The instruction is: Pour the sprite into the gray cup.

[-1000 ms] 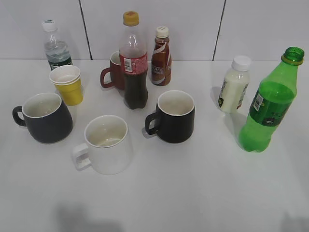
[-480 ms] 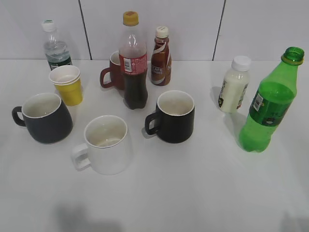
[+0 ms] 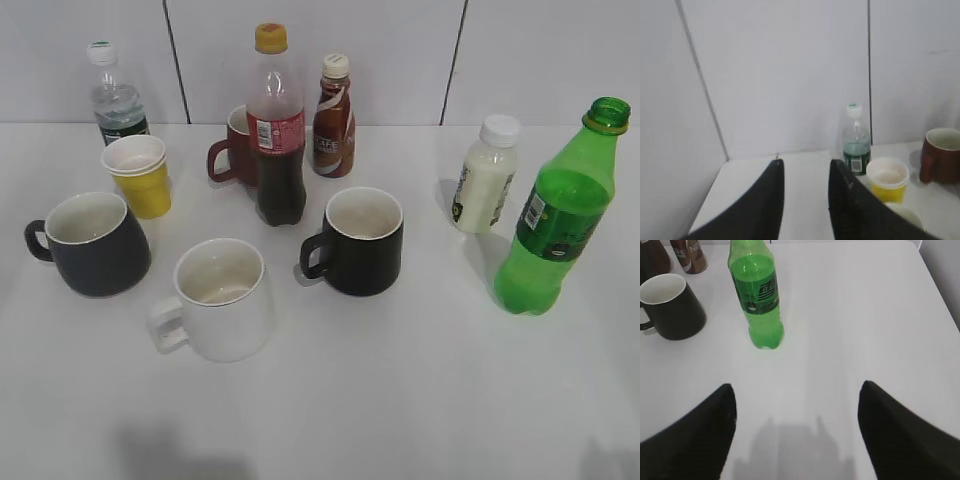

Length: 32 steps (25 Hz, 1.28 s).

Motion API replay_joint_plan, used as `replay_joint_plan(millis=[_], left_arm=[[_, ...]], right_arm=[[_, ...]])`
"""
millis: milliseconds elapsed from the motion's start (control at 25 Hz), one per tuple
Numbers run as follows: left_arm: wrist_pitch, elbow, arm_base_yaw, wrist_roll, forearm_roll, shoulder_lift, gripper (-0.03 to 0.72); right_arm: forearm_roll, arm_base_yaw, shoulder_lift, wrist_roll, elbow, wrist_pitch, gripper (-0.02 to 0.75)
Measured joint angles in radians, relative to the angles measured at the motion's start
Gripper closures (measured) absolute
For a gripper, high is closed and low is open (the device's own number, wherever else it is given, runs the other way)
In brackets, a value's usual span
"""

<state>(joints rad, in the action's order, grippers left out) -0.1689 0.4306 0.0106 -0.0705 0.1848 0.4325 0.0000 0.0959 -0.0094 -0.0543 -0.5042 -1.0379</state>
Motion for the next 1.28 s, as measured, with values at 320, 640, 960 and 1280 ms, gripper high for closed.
replay_joint_plan(millis=[320, 640, 960, 1280], left_arm=[[0.552, -0.107, 0.0, 0.0, -0.064, 0.651, 0.449], [0.785, -0.112, -0.059, 0.0, 0.04, 1.074, 0.449], [1.019, -0.113, -0.207, -0.059, 0.325, 1.291, 0.445], [1.339, -0.112, -0.231, 0.071, 0.329, 1.52, 0.388]], right_arm=[[0.0, 0.0, 0.0, 0.0, 0.0, 0.0, 0.174], [0.0, 0.0, 0.0, 0.0, 0.0, 0.0, 0.174], [0.006, 0.0, 0.0, 0.0, 0.0, 0.0, 0.174], [0.0, 0.0, 0.0, 0.0, 0.0, 0.0, 0.174]])
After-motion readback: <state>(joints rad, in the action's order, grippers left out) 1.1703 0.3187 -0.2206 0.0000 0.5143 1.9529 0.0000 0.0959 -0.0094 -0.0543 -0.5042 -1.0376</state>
